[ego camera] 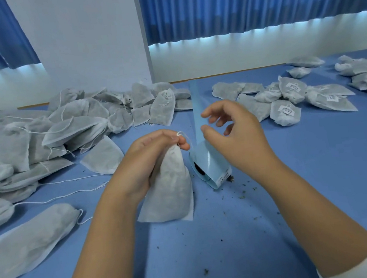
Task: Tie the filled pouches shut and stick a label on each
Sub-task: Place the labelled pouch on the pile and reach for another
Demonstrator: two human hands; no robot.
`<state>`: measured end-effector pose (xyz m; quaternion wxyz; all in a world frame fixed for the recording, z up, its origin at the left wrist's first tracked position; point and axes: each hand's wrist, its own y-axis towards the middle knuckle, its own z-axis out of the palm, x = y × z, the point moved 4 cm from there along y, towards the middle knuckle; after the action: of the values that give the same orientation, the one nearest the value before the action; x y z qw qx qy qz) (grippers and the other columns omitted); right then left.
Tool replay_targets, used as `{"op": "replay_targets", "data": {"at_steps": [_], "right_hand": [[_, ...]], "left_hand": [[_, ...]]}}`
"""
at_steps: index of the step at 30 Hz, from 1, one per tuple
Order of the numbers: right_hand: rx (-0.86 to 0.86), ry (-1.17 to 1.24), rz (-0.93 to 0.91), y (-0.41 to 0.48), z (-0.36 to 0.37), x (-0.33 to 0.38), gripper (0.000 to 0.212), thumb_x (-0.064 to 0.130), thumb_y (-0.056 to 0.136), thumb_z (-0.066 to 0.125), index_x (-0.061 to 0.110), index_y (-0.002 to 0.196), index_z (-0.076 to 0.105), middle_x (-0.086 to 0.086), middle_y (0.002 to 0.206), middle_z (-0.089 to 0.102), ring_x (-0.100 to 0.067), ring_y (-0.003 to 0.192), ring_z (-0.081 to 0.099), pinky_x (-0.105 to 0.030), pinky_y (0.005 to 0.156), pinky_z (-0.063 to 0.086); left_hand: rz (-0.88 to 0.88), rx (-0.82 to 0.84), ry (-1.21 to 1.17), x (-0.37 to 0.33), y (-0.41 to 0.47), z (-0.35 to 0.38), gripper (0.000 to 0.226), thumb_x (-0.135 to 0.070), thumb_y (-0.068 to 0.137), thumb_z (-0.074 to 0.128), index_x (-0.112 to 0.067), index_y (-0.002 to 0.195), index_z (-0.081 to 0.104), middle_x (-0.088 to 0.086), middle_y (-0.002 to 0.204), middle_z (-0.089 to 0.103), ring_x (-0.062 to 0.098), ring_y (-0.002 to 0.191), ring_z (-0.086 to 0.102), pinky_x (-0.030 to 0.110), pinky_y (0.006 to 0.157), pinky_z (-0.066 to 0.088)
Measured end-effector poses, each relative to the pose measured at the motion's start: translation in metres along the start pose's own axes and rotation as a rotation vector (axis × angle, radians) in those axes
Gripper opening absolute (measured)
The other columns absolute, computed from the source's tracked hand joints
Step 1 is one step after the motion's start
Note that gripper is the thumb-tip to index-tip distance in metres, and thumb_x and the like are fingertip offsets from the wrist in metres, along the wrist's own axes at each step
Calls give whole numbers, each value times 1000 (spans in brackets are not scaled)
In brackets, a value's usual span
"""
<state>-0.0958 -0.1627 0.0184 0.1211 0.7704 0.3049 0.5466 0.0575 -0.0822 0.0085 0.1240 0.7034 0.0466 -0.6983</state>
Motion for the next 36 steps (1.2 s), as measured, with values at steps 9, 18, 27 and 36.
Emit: {"op": "replay_targets", "data": {"at_steps": [9,18,27,36], "right_hand": [[238,408,103,-13,10,5,15,-1,85,70,6,92,58,-12,92,75,-26,91,69,-33,88,53],[259,322,13,-15,13,8,24,0,86,65,17,81,48,-4,83,69,-9,63,50,-19,60,40],[266,125,-28,-17,18,3,8,21,79,53,22,81,45,-12,79,50,-12,60,38,-23,55,35],[206,315,5,-16,16,6,19,-1,84,48,17,81,43,-4,81,49,-7,58,48,-26,58,43]], "left_hand": [[1,36,-29,2,2,5,24,-16,84,61,-24,65,72,-2,75,71,5,75,67,33,87,46],[1,24,35,1,1,8,39,-8,93,55,-24,63,72,-3,72,70,5,69,65,23,77,48],[75,-72,259,3,3,11,25,-21,81,61,-25,57,67,-16,80,65,-6,76,57,5,66,41],[-7,99,254,5,0,18,19,-34,74,57,-21,68,69,1,81,59,9,81,51,28,79,37]]}}
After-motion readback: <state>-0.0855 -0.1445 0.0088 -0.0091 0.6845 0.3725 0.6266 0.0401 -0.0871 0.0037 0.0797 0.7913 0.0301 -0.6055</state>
